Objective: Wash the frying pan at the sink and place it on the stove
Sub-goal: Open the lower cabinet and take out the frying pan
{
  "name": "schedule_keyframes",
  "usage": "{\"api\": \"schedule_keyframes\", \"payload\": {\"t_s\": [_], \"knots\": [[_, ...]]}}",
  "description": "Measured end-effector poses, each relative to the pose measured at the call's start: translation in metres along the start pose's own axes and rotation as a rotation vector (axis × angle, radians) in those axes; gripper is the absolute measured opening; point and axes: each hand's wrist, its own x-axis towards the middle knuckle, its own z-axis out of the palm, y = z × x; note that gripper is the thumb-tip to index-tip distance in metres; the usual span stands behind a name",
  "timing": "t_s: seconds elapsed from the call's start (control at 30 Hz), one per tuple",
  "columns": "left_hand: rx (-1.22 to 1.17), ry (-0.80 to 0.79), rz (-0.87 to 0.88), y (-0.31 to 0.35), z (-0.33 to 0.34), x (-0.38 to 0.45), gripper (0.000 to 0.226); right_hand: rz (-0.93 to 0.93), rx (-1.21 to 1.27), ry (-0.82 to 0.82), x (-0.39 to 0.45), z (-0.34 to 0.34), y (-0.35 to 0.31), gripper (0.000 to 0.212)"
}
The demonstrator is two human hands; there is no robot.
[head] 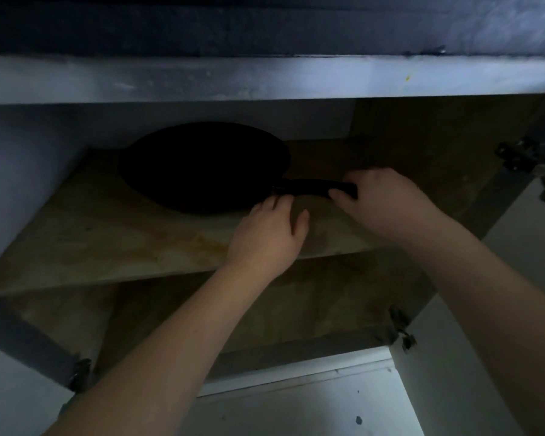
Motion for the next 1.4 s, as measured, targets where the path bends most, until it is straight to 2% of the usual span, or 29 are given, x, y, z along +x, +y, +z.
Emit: {"api": "schedule_keyframes", "payload": {"t_s": [0.07, 0.13, 0.23, 0.33, 0.4, 0.53, 0.63, 0.73, 0.8, 0.93, 1.03, 1.1, 1.23, 1.4], "knots": [[-0.159, -0.036, -0.101, 0.0, -0.005, -0.004, 0.049, 0.009, 0.101, -0.116, -0.002, -0.004, -0.005, 0.047], [-0.39, -0.098, -0.286, -0.001, -0.009, -0.005, 0.047, 0.044, 0.21, -0.238, -0.003, -0.004, -0.009, 0.041], [-1.002, -0.248, -0.65, -0.006, -0.015, -0.002, 0.05, 0.152, 0.542, -0.426, -0.009, 0.007, -0.018, 0.033], [-1.4, -0.324, -0.79, -0.016, -0.018, -0.004, 0.041, 0.2, 0.856, -0.571, -0.023, 0.025, -0.03, 0.026], [-1.514, -0.335, -0.824, -0.02, -0.019, -0.008, 0.034, 0.25, 1.058, -0.623, -0.033, 0.036, -0.04, 0.024], [-1.512, -0.376, -0.848, -0.028, -0.019, -0.011, 0.043, 0.388, 1.492, -0.718, -0.055, 0.05, -0.055, 0.02], [-1.548, -0.394, -0.855, -0.03, -0.02, -0.014, 0.035, 0.449, 1.636, -0.703, -0.07, 0.063, -0.065, 0.02], [-1.613, -0.399, -0.854, -0.03, -0.016, -0.023, 0.011, 0.48, 1.564, -0.636, -0.086, 0.078, -0.074, 0.013], [-1.621, -0.434, -0.859, -0.03, -0.012, -0.03, 0.008, 0.508, 1.535, -0.621, -0.096, 0.087, -0.079, 0.009], [-1.673, -0.486, -0.915, -0.029, -0.009, -0.038, 0.021, 0.497, 1.588, -0.668, -0.108, 0.09, -0.085, 0.005], [-1.68, -0.432, -1.018, -0.023, -0.006, -0.038, 0.025, 0.526, 1.598, -0.693, -0.114, 0.083, -0.091, 0.006], [-1.644, -0.413, -1.069, -0.015, -0.008, -0.037, 0.019, 0.547, 1.541, -0.665, -0.12, 0.075, -0.095, 0.008], [-1.62, -0.359, -1.224, -0.002, -0.017, -0.039, 0.033, 0.652, 1.421, -0.57, -0.133, 0.056, -0.108, 0.012], [-1.468, -0.354, -1.343, 0.019, -0.042, -0.052, 0.037, 0.715, 1.407, -0.581, -0.153, 0.018, -0.12, 0.016]]}}
